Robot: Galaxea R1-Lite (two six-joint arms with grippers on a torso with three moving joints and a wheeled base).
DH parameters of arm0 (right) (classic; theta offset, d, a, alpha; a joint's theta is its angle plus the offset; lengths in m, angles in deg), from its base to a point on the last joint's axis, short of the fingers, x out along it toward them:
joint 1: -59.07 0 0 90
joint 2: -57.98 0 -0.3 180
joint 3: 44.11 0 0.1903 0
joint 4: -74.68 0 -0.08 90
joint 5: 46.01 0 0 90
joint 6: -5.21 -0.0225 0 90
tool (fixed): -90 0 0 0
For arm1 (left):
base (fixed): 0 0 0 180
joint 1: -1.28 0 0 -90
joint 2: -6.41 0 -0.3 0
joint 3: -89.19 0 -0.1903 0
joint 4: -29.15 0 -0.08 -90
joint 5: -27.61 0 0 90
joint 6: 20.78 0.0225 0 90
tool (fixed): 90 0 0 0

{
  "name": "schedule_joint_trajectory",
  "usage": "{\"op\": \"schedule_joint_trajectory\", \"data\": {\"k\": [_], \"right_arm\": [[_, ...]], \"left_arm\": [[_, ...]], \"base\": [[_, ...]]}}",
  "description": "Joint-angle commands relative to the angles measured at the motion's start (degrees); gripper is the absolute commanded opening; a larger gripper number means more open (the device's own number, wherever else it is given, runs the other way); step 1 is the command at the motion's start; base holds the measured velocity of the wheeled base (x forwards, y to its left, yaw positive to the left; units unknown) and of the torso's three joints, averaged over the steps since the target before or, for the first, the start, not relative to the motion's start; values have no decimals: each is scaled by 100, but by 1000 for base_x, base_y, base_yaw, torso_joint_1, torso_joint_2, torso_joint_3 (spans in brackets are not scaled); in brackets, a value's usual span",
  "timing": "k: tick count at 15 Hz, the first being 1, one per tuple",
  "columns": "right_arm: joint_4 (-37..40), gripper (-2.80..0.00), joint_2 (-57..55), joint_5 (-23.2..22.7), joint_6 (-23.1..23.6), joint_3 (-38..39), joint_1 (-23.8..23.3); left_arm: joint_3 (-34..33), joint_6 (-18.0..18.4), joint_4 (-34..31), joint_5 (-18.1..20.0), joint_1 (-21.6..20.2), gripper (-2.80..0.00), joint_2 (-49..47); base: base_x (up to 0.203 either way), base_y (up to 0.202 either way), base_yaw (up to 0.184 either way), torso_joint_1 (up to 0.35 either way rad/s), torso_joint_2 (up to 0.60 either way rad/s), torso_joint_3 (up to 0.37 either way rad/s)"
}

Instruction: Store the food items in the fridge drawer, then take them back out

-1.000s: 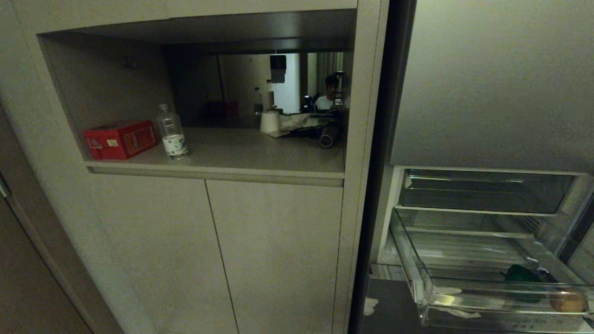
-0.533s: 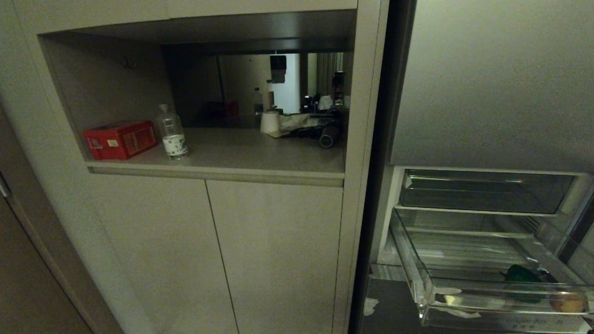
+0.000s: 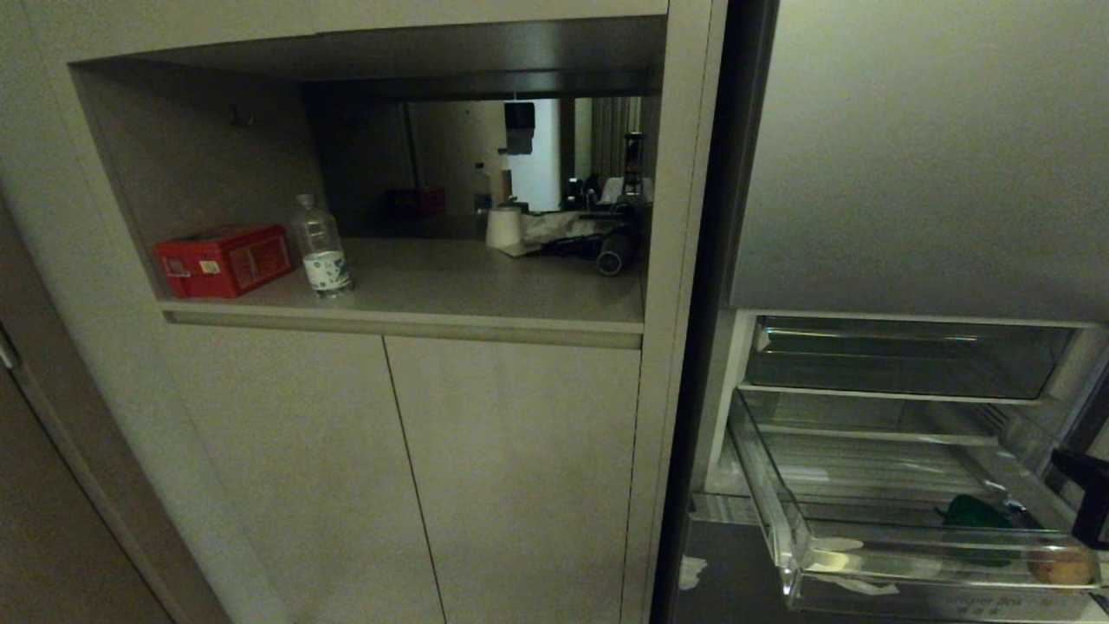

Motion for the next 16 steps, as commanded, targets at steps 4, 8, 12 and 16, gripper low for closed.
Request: {"op": "schedule_joint_trajectory", "data": {"k": [4, 8, 12, 16], "right_arm": [[-28, -280, -348, -205, -16, -236, -21], [-28, -280, -328, -235, -60, -120, -12], [-42, -280, -685, -232, -60, -228, -12], [-46, -280, -848, -226, -69, -210, -20]], "left_arm": [[4, -2, -2, -2, -3, -280, 2], [4, -2, -2, -2, -3, -280, 2], [4, -2, -2, -2, -3, -280, -6], [3, -2, -2, -2, -3, -280, -1]], "base": [[0, 0, 0, 0, 0, 0], [0, 0, 0, 0, 0, 0], [0, 0, 0, 0, 0, 0], [0, 0, 0, 0, 0, 0]]}}
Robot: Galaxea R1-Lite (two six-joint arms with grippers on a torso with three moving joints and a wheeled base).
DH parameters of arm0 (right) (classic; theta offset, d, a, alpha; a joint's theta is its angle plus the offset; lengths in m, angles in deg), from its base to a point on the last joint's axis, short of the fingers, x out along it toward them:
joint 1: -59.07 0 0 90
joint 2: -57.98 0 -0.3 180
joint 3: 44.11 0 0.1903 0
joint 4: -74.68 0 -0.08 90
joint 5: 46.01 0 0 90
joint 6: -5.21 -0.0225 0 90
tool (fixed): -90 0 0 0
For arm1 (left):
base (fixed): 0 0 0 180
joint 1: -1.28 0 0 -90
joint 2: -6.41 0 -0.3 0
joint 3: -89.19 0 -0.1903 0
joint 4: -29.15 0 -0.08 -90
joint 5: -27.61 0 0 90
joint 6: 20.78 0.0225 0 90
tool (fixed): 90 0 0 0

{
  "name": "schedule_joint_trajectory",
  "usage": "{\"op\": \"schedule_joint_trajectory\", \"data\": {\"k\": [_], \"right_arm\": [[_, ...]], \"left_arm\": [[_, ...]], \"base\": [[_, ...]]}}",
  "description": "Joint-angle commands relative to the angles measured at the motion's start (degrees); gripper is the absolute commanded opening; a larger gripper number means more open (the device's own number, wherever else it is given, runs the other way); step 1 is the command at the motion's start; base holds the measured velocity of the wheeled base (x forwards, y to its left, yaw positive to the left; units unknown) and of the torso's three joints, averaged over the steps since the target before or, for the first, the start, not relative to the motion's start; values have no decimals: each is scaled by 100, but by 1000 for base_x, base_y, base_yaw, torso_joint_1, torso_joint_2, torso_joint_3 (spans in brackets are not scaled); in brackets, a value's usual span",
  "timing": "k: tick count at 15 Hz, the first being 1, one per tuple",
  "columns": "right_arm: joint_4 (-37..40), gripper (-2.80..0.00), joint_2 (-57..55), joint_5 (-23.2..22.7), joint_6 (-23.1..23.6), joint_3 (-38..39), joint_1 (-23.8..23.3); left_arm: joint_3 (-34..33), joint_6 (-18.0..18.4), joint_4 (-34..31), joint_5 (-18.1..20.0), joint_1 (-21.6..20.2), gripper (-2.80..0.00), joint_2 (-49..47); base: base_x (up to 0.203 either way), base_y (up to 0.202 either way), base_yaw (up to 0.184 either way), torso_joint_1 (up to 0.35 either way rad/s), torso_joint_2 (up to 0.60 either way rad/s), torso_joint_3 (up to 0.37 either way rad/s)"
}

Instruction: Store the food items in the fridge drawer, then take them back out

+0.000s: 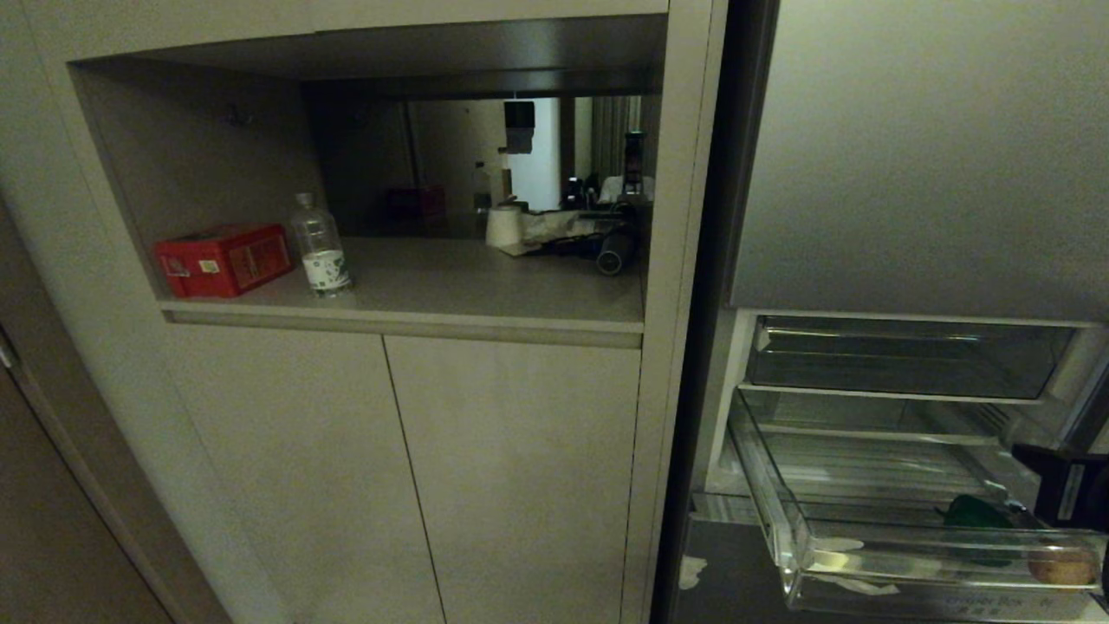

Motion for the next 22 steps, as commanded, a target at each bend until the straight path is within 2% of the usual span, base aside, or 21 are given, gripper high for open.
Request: {"op": "schedule_joint_trajectory", "data": {"k": [1, 9, 15, 18, 22], "right_arm": [[-29, -280, -206, 0, -5, -29, -3], [-97, -280, -693, -1, 10, -440, -4], [-33, -280, -2115, 31, 111, -1494, -11], [662, -280, -2414, 26, 637, -1830, -274], [1122, -280, -2838, 30, 675, -2252, -355]], "left_arm": [[1, -2, 0, -2, 0, -280, -1], [-2, -2, 0, -2, 0, -280, -2], [-7, -2, 0, -2, 0, -280, -6], [-7, -2, 0, -2, 0, -280, -6], [1, -2, 0, -2, 0, -280, -6]], "base": [[0, 0, 0, 0, 0, 0], [0, 0, 0, 0, 0, 0], [0, 0, 0, 0, 0, 0], [0, 0, 0, 0, 0, 0], [0, 0, 0, 0, 0, 0]]}}
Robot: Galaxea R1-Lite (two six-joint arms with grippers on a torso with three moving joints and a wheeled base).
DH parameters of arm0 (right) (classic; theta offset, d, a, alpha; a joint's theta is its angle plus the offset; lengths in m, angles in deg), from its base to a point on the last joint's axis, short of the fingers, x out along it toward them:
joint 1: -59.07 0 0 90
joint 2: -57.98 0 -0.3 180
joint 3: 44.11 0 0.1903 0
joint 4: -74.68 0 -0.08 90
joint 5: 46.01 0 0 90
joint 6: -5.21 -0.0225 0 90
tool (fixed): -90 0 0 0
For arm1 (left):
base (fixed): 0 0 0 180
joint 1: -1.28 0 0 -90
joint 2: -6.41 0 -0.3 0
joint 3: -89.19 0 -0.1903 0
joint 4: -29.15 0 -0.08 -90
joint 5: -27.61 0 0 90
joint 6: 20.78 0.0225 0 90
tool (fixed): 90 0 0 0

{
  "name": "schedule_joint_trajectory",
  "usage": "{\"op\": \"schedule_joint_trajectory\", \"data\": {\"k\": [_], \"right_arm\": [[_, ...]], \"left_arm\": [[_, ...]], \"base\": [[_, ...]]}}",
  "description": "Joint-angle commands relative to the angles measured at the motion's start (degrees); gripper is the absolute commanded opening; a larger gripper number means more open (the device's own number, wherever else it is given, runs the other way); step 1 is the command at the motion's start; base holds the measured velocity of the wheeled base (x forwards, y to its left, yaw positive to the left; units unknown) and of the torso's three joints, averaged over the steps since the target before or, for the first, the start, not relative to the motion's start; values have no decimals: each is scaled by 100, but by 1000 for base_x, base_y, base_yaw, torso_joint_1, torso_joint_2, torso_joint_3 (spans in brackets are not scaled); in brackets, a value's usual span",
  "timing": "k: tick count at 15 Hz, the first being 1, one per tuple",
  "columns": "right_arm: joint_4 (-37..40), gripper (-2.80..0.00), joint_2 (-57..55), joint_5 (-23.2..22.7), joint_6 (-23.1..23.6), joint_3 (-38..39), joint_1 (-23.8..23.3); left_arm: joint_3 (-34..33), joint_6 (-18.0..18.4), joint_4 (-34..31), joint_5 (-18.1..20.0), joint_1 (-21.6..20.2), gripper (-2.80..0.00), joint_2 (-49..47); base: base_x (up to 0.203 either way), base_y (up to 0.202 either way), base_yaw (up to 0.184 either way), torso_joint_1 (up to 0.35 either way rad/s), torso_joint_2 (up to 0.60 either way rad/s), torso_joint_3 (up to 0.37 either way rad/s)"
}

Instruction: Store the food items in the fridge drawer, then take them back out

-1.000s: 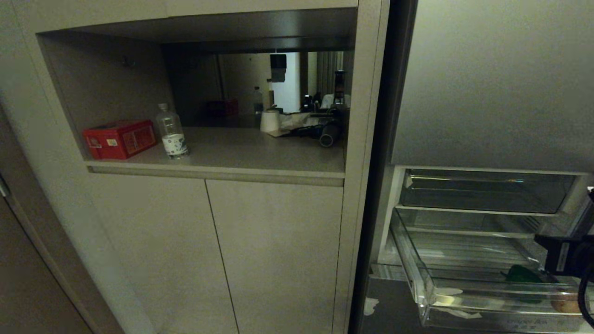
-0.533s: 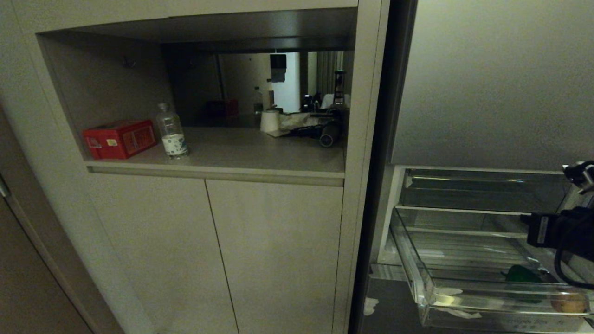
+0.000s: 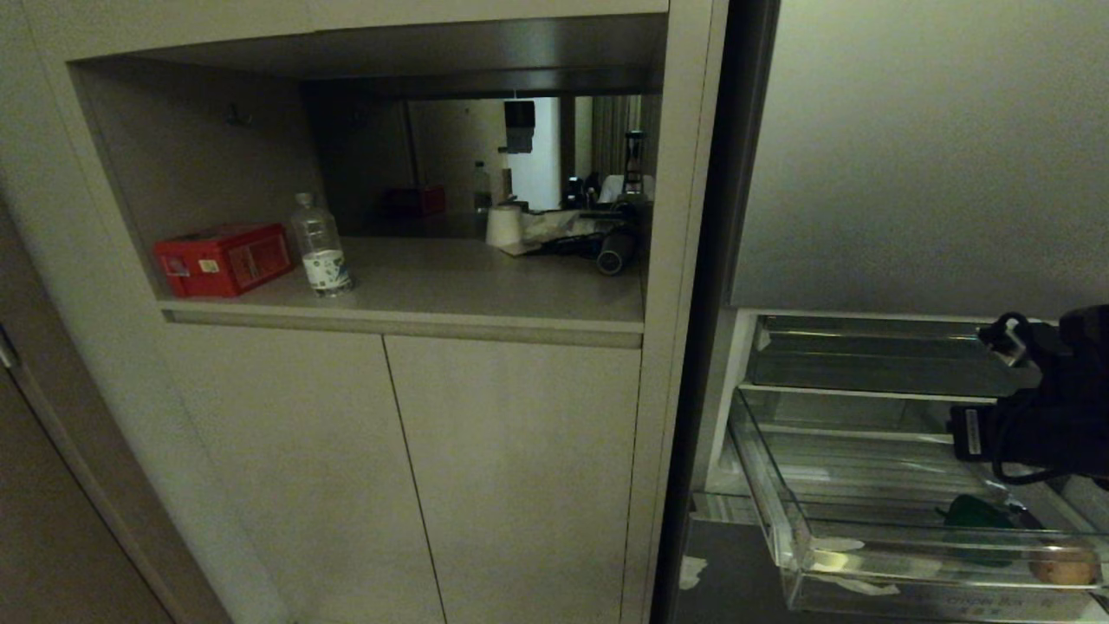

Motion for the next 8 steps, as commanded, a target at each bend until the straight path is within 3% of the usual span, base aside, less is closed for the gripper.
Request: {"op": "schedule_joint_trajectory", "data": {"k": [1, 8], "right_arm": [[158, -280, -417, 23, 8, -246, -82], [648, -280, -1619, 20, 360, -1001, -723]], "left_arm": [[4, -2, -2, -2, 0, -280, 1], [-1, -2, -9, -2, 0, -280, -2]], "base": [[0, 0, 0, 0, 0, 0], [0, 0, 0, 0, 0, 0]]}}
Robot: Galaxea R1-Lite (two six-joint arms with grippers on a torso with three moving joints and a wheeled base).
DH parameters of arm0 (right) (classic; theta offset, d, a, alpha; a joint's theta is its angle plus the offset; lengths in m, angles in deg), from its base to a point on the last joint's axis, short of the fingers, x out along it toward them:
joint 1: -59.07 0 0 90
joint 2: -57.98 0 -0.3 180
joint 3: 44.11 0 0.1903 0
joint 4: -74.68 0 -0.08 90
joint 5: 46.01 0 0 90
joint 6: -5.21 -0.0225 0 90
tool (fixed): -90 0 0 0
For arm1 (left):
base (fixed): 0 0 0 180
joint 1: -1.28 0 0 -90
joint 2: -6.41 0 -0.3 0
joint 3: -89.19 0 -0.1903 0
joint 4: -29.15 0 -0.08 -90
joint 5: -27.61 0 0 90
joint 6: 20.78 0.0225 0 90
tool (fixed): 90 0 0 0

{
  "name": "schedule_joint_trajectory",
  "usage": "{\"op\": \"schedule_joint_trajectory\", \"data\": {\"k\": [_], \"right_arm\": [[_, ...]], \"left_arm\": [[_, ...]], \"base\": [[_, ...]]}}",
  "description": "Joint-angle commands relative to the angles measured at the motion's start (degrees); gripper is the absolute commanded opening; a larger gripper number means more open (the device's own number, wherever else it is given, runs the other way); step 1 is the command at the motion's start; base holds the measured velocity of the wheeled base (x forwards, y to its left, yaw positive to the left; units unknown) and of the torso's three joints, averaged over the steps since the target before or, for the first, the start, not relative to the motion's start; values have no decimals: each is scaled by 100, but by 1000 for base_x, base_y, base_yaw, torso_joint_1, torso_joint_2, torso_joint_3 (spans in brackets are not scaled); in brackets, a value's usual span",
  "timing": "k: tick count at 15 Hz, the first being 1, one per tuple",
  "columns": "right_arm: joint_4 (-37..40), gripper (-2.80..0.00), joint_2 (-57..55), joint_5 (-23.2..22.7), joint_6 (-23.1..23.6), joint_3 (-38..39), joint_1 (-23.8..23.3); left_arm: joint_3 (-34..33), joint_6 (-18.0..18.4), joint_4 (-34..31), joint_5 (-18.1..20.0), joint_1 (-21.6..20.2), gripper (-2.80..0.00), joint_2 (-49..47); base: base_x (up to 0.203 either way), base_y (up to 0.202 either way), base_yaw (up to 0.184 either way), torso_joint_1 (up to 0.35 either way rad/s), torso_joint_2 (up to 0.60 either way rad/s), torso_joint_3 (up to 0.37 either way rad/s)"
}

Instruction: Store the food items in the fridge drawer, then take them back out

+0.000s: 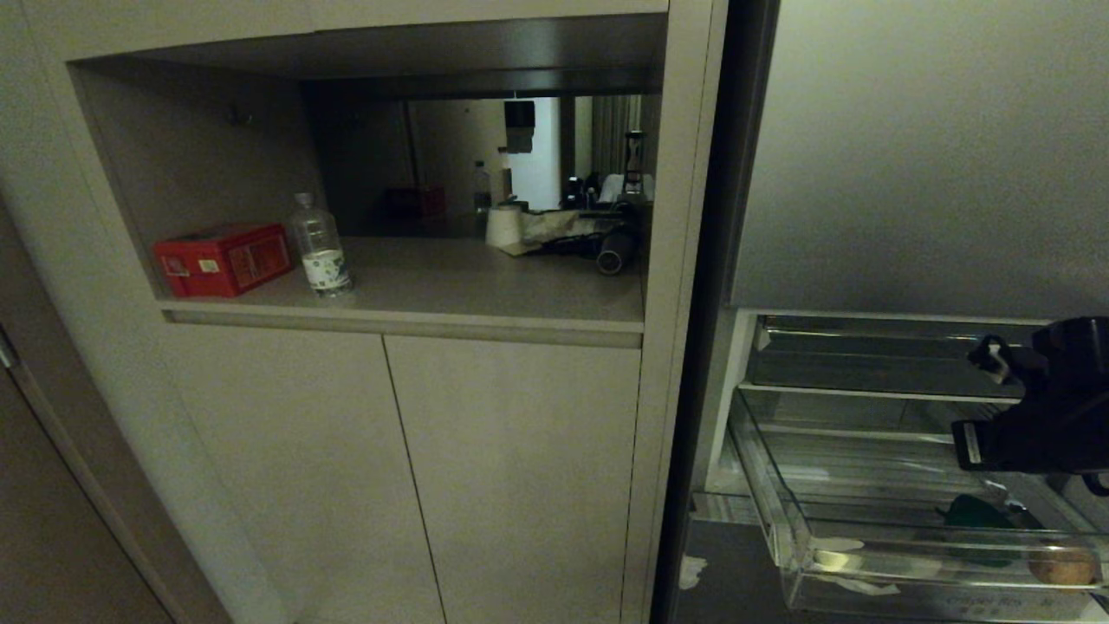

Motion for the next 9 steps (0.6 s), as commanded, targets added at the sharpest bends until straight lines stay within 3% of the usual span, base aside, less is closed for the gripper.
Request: {"op": "schedule_joint_trajectory", "data": {"k": [1, 9], "right_arm": [[159, 0, -576, -24, 128, -321, -162], [704, 0, -1698, -348, 342, -1580, -470]], "left_arm": [[1, -2, -3, -2, 0, -280, -6], [1, -2, -2, -2, 0, -280, 1]], "base": [[0, 0, 0, 0, 0, 0], [0, 0, 0, 0, 0, 0]]}}
